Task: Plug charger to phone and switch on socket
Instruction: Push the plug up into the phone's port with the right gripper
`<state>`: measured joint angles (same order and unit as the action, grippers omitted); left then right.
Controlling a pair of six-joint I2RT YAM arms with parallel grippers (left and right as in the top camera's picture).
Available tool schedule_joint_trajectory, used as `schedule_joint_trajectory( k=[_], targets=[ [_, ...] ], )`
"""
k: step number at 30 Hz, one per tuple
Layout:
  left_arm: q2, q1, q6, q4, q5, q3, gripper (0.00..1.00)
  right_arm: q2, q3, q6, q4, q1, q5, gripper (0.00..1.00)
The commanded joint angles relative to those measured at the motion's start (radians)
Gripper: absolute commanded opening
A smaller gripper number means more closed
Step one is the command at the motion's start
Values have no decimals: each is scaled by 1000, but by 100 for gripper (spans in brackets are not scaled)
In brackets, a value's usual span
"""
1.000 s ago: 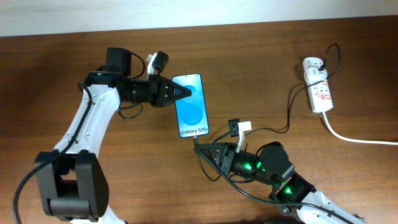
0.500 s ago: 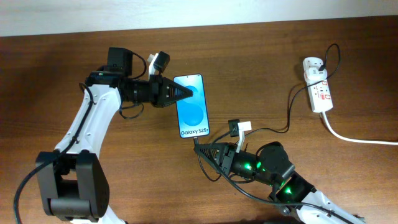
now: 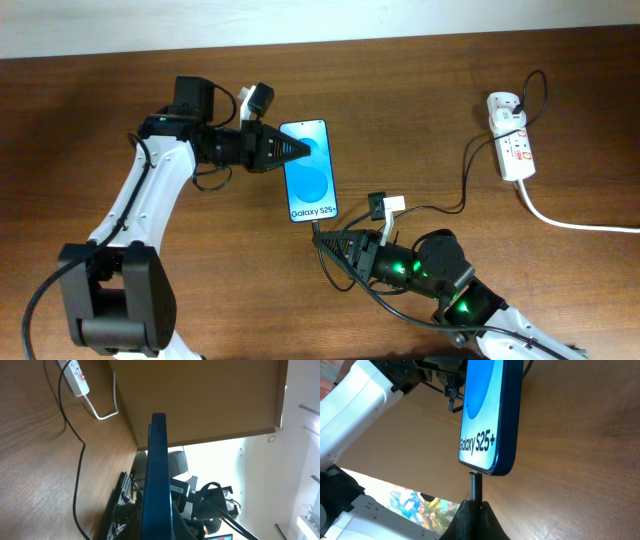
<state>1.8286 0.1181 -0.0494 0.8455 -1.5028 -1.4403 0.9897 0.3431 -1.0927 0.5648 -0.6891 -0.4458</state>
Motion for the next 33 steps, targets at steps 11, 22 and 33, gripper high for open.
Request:
schedule_joint_trajectory(
  k=[11, 22, 33],
  targets=[
    [-4, 69, -10, 17, -19, -16, 0, 2, 9, 2, 46, -3, 99, 4],
    [-4, 69, -10, 15, -19, -16, 0, 2, 9, 2, 42, -4, 74, 4],
    [-4, 22, -18, 12, -23, -16, 0, 2, 9, 3, 25, -5, 31, 4]
  ],
)
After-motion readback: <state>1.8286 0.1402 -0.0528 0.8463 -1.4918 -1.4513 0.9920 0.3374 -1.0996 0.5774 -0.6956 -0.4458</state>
